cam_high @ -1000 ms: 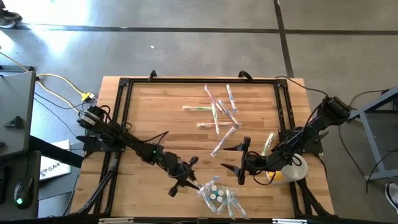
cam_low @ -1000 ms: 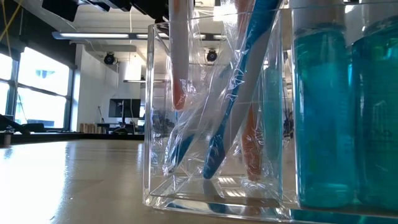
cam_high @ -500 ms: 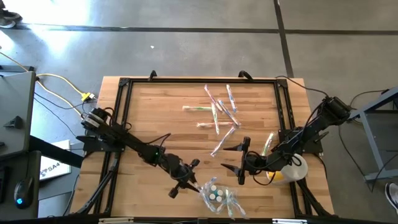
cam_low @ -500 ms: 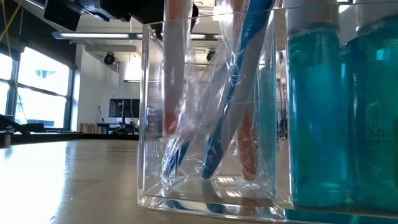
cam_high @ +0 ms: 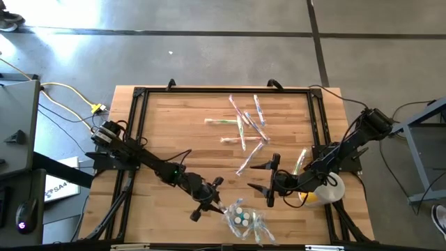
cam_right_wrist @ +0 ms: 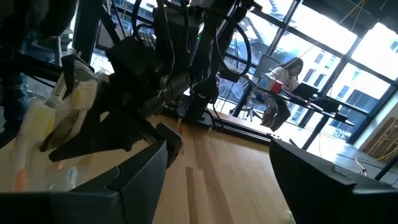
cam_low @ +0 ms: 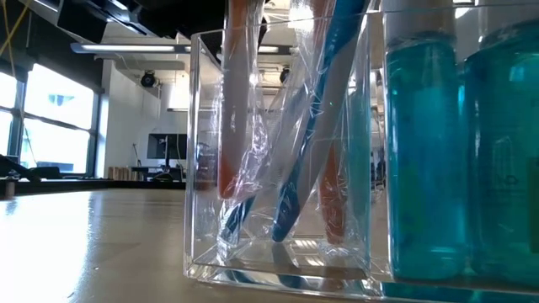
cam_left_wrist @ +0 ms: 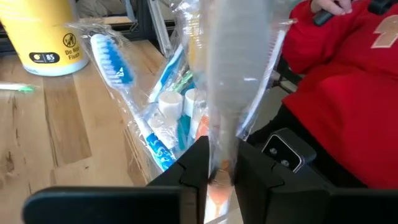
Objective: Pick & Place toothbrushing station
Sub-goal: Put the orange toothbrush into the transparent organizer
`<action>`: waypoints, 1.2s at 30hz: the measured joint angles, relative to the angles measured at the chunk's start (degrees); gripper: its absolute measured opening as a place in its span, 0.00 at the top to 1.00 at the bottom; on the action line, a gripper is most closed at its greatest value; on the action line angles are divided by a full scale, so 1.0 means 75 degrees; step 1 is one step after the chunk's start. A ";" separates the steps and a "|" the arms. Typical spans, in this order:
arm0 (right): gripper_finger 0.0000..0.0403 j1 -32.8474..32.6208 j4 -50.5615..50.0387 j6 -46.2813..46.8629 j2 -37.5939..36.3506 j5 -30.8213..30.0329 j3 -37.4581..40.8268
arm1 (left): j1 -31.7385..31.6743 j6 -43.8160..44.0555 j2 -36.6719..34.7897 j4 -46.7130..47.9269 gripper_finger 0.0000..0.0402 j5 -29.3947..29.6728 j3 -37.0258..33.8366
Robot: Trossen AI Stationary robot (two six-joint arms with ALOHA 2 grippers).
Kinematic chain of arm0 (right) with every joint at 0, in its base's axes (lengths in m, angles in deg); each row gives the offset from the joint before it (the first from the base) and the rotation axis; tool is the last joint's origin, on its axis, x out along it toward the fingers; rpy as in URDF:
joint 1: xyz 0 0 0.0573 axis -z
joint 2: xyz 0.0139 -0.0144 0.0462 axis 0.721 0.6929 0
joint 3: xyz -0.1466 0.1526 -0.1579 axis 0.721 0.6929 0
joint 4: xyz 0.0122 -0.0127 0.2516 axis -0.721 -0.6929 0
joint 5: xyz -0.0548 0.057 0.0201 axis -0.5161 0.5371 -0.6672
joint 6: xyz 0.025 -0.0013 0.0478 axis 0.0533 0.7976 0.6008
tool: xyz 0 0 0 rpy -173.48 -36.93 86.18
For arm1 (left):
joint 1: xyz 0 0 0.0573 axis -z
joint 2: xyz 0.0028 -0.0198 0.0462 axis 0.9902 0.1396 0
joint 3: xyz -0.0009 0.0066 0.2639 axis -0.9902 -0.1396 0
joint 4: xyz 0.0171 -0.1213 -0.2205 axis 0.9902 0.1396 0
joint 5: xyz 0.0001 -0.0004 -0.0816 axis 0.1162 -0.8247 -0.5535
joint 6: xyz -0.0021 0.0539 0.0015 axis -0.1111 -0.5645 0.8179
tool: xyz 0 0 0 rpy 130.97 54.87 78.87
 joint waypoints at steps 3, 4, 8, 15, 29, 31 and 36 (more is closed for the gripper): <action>0.31 0.0000 -0.0001 0.0000 0.0000 0.0000 0.0000 | 0.0000 -0.0016 0.0000 -0.0009 0.82 0.0087 0.0000; 0.31 0.0000 -0.0003 0.0000 0.0000 0.0000 0.0000 | 0.0000 -0.0039 0.0000 -0.0012 0.82 0.0099 0.0000; 0.31 0.0000 -0.0055 0.0000 0.0000 -0.0002 0.0000 | 0.0000 -0.0047 0.0000 -0.0016 0.81 0.0140 0.0000; 0.31 0.0000 -0.0117 0.0000 0.0000 -0.0003 0.0000 | 0.0000 -0.0055 0.0000 -0.0020 0.81 0.0147 0.0000; 0.31 0.0000 -0.0128 0.0000 0.0000 0.0000 0.0000 | 0.0000 -0.0101 -0.0003 0.0078 0.81 0.0146 0.0110; 0.31 0.0000 -0.0170 0.0000 0.0000 -0.0001 0.0000 | 0.0003 -0.0179 -0.0003 0.0282 0.81 0.0143 0.0246; 0.31 0.0000 -0.0204 0.0000 0.0000 -0.0003 0.0000 | 0.0003 -0.0184 -0.0006 0.0806 0.81 0.0143 0.0539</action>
